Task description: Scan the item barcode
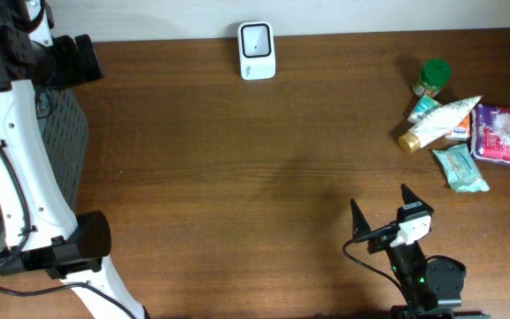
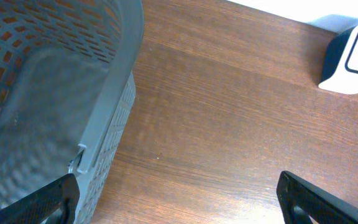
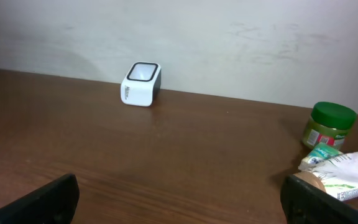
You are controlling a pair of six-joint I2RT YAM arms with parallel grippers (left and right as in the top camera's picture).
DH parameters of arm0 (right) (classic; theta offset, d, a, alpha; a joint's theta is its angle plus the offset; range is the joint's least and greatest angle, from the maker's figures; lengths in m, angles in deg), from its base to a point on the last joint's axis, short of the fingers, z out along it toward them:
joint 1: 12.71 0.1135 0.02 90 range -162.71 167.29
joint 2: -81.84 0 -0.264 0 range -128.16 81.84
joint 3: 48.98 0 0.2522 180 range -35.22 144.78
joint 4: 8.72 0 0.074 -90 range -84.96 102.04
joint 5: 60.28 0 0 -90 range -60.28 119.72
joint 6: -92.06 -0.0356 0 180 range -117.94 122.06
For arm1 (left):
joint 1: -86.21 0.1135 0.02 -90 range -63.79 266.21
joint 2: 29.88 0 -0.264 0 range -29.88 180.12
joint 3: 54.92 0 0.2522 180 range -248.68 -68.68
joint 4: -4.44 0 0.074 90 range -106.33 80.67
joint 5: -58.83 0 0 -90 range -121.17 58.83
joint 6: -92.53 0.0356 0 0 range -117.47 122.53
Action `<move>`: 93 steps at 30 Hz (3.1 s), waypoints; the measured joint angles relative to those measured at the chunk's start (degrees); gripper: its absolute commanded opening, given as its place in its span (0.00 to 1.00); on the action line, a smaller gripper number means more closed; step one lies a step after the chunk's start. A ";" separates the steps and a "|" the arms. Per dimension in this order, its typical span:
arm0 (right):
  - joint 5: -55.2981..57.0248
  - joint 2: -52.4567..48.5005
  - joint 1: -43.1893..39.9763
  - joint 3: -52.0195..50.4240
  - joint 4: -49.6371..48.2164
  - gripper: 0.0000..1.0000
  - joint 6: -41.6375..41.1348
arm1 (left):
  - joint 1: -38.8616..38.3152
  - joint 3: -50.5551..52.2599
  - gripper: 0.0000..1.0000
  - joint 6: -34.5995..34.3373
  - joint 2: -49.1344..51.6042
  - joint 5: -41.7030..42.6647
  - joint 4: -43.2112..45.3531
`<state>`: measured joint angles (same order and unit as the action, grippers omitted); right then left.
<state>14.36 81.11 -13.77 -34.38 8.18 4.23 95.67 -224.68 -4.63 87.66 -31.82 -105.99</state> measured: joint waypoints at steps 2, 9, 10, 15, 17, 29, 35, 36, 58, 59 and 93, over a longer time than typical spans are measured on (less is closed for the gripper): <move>2.10 0.00 0.00 0.00 0.26 0.99 -1.84 | 0.00 0.00 0.99 0.02 0.00 0.00 -0.02; 8.63 0.00 0.00 0.00 0.92 0.99 -2.58 | 0.00 0.00 0.99 0.02 0.00 0.00 0.00; 8.87 0.00 0.00 0.00 0.94 0.99 -1.95 | 0.00 0.00 0.99 0.02 0.00 0.00 0.00; 8.96 0.00 0.00 0.00 0.96 0.99 0.00 | 0.00 0.00 0.99 0.02 0.00 0.00 0.00; 8.98 0.00 0.00 0.00 0.96 0.99 0.02 | 0.00 0.00 0.99 0.02 0.00 0.00 0.00; 10.67 0.00 0.00 0.00 1.16 0.99 -0.39 | 0.00 0.00 0.99 0.00 0.00 0.00 -0.02; 10.58 0.00 0.00 0.00 1.11 0.98 0.48 | 0.00 0.00 0.99 0.02 0.00 0.00 0.00; 10.56 0.00 0.00 0.00 1.09 0.99 0.63 | 0.00 0.00 0.99 0.00 0.00 0.00 0.00; 10.38 0.00 0.00 0.00 1.07 0.99 0.87 | 0.00 0.00 0.99 0.02 0.00 0.42 0.00; 10.38 0.00 0.00 0.00 1.07 0.99 0.83 | 0.00 0.00 0.99 0.02 -0.04 1.79 -0.02; 10.34 0.04 0.00 0.00 0.94 0.99 0.85 | -18.12 134.03 0.99 3.28 -98.38 5.16 70.53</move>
<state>24.70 81.15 -13.77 -34.38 9.12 5.08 77.55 -90.65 -1.35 -10.72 -26.66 -35.46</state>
